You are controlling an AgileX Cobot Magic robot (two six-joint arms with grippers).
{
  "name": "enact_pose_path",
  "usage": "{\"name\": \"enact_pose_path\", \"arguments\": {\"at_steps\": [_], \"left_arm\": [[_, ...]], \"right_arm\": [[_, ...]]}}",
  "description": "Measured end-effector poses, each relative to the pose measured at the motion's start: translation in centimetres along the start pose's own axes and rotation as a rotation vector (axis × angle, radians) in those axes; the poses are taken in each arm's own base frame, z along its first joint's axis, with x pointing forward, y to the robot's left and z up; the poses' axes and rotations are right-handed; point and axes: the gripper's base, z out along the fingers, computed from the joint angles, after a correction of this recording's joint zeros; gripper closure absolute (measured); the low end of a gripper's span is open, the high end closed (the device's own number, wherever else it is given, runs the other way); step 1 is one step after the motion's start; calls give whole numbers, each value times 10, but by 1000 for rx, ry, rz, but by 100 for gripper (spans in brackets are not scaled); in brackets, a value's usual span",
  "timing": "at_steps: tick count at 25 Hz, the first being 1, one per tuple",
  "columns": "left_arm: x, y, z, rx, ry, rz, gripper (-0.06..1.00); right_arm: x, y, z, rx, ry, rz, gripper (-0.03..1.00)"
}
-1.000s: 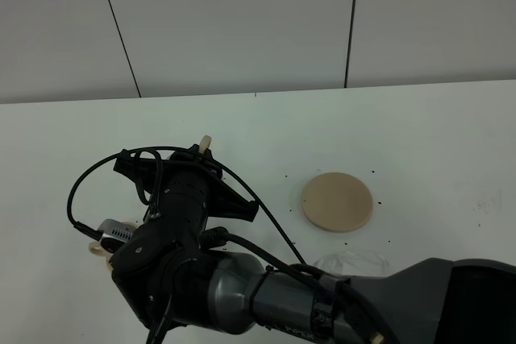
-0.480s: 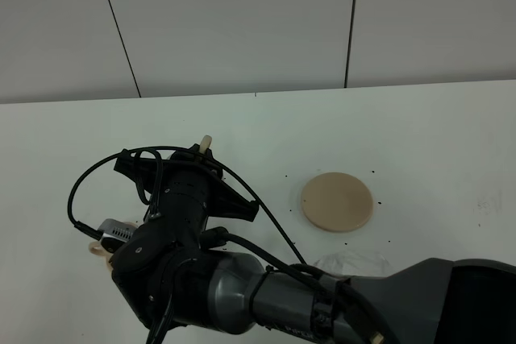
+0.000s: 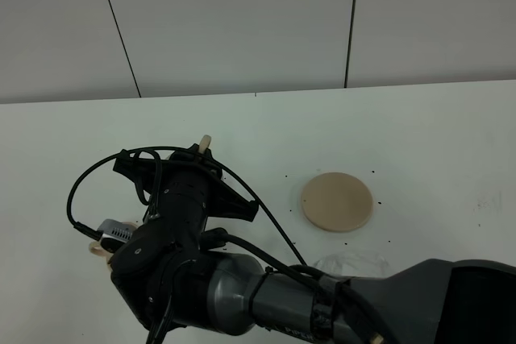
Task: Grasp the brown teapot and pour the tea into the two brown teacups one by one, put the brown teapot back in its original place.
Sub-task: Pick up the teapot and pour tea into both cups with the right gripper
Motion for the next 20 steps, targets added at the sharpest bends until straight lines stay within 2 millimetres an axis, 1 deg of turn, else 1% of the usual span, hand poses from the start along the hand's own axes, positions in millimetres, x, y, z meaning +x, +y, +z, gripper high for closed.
{"name": "enact_pose_path", "arguments": {"at_steps": [13, 20], "left_arm": [[0, 0, 0, 0, 0, 0, 69], [0, 0, 0, 0, 0, 0, 69]], "right_arm": [[-2, -1, -3, 3, -5, 1, 87], [-8, 0, 0, 0, -12, -9, 87]]}}
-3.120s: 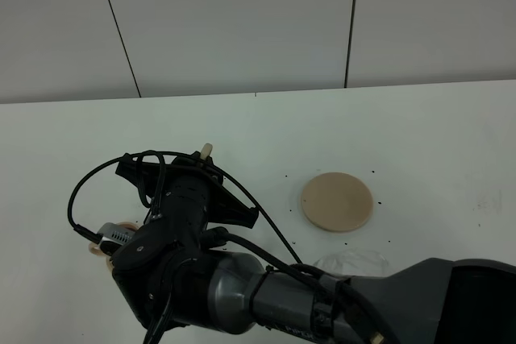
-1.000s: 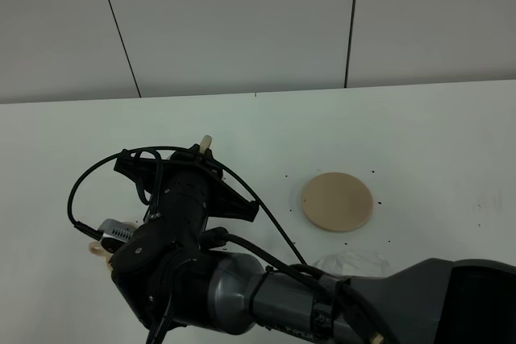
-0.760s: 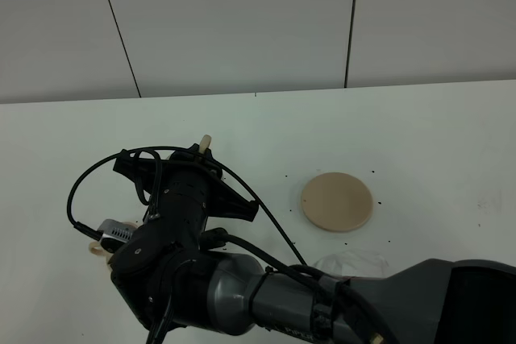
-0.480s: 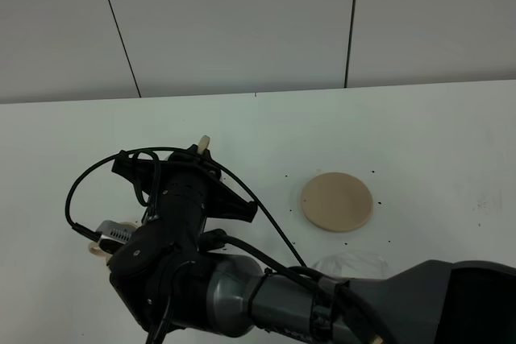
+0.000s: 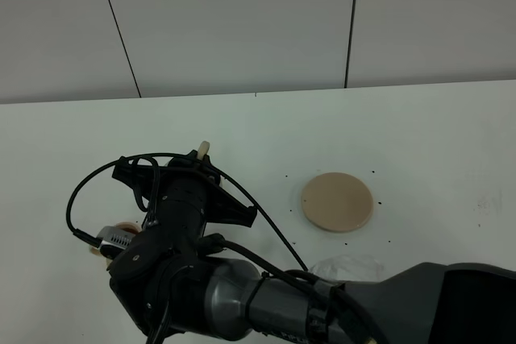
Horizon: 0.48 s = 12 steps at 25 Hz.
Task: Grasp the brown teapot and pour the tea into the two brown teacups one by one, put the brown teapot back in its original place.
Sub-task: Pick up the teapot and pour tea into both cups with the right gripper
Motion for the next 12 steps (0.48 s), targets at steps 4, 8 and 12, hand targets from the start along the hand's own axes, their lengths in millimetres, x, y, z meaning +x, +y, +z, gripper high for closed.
{"name": "enact_pose_path", "arguments": {"at_steps": [4, 8, 12], "left_arm": [[0, 0, 0, 0, 0, 0, 69], [0, 0, 0, 0, 0, 0, 69], [0, 0, 0, 0, 0, 0, 69]], "right_arm": [[-1, 0, 1, 3, 5, -1, 87], [-4, 1, 2, 3, 4, -6, 87], [-10, 3, 5, -4, 1, -17, 87]]}}
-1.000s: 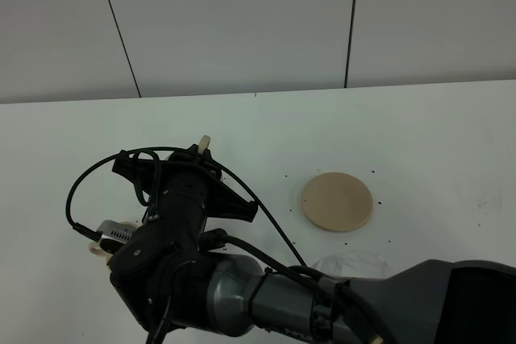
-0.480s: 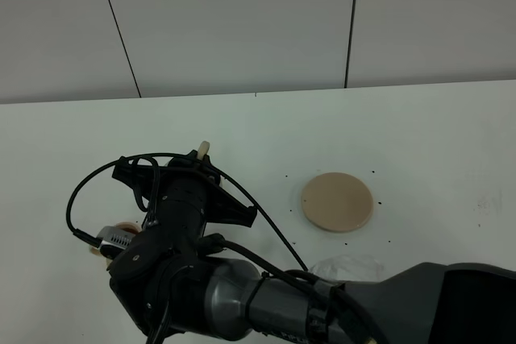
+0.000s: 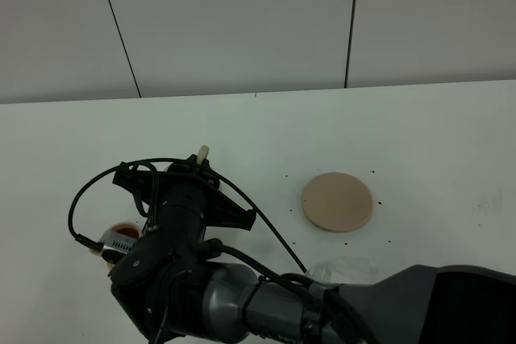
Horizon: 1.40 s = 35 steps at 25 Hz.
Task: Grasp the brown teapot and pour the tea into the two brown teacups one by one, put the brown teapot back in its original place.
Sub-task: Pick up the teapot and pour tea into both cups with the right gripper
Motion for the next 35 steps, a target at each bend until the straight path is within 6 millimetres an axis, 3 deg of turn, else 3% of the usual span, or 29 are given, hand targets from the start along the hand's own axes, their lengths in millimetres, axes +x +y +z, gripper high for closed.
{"name": "enact_pose_path", "arguments": {"at_steps": [35], "left_arm": [[0, 0, 0, 0, 0, 0, 69]], "right_arm": [[2, 0, 0, -1, 43, -15, 87]]}}
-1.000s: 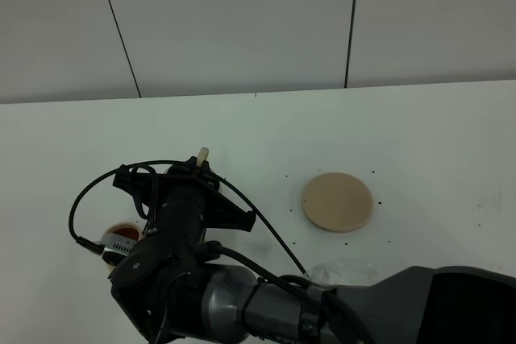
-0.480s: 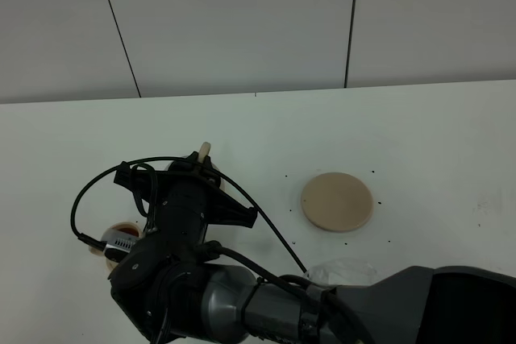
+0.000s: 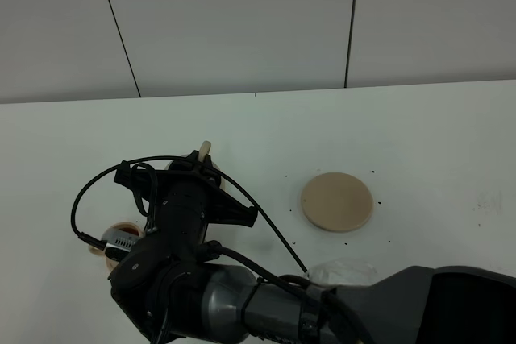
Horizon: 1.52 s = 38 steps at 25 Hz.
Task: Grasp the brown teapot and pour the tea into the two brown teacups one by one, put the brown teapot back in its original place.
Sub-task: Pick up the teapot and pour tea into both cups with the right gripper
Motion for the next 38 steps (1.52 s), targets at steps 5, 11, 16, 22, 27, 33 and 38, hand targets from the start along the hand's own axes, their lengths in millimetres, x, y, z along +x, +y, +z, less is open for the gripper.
{"name": "enact_pose_path", "arguments": {"at_steps": [5, 11, 16, 22, 27, 33, 38], "left_arm": [[0, 0, 0, 0, 0, 0, 69], [0, 0, 0, 0, 0, 0, 69], [0, 0, 0, 0, 0, 0, 69], [0, 0, 0, 0, 0, 0, 69], [0, 0, 0, 0, 0, 0, 69], [0, 0, 0, 0, 0, 0, 69], [0, 0, 0, 0, 0, 0, 69]], "right_arm": [[0, 0, 0, 1, 0, 0, 87], [0, 0, 0, 1, 0, 1, 87], [0, 0, 0, 1, 0, 1, 87], [0, 0, 0, -1, -1, 2, 87], [0, 0, 0, -4, -4, 5, 87], [-2, 1, 0, -12, -21, 15, 87], [-4, 1, 0, -8, -49, 26, 87]]}}
